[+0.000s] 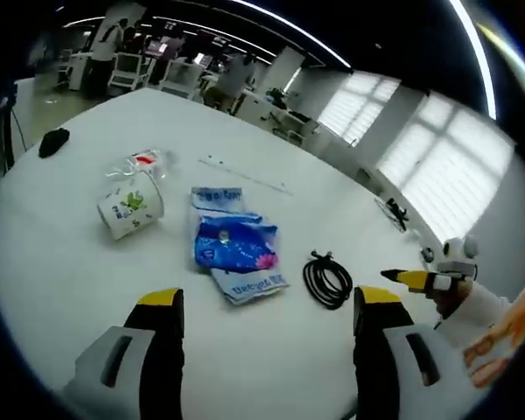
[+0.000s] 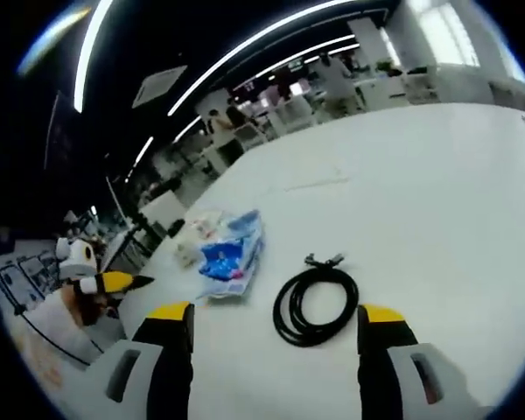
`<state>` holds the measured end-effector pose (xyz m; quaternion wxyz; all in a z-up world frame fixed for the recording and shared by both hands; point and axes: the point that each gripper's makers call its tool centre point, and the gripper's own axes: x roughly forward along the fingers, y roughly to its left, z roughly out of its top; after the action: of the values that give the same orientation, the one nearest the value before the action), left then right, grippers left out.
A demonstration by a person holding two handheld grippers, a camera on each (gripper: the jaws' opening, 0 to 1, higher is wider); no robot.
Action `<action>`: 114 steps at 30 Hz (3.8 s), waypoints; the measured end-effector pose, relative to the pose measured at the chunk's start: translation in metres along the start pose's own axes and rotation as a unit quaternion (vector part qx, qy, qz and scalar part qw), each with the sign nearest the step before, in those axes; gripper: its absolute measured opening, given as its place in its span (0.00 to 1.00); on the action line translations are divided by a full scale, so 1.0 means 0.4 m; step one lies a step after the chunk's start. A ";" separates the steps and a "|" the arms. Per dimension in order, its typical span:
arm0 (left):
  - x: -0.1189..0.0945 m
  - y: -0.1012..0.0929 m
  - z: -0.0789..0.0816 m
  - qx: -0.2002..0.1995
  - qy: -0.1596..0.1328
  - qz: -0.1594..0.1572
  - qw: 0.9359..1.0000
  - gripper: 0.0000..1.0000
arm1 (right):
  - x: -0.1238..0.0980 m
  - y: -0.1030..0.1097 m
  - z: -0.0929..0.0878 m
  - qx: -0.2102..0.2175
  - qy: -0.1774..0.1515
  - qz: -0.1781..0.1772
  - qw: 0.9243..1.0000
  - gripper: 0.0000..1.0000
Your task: Arrange the tabletop items into an orderly group along one side of the table until the central work area is clear of visible clutter.
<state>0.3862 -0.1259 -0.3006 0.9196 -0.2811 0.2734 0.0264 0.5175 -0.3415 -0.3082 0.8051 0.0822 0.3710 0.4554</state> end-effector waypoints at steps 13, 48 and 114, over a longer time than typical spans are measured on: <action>0.022 0.025 0.010 -0.008 0.000 0.012 1.000 0.78 | 0.004 -0.005 -0.013 0.016 0.006 -0.004 1.000 0.74; 0.175 0.158 0.035 0.037 0.070 0.088 0.993 0.46 | 0.312 0.115 0.006 -0.028 0.096 0.042 0.994 0.46; 0.182 -0.155 0.081 0.051 0.010 -0.009 0.999 0.00 | 0.105 0.080 0.120 0.090 -0.037 0.022 0.995 0.00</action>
<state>0.4764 -0.1684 -0.2849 0.9302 -0.2365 0.2808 0.0019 0.5411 -0.2800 -0.2810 0.7971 0.1790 0.3787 0.4350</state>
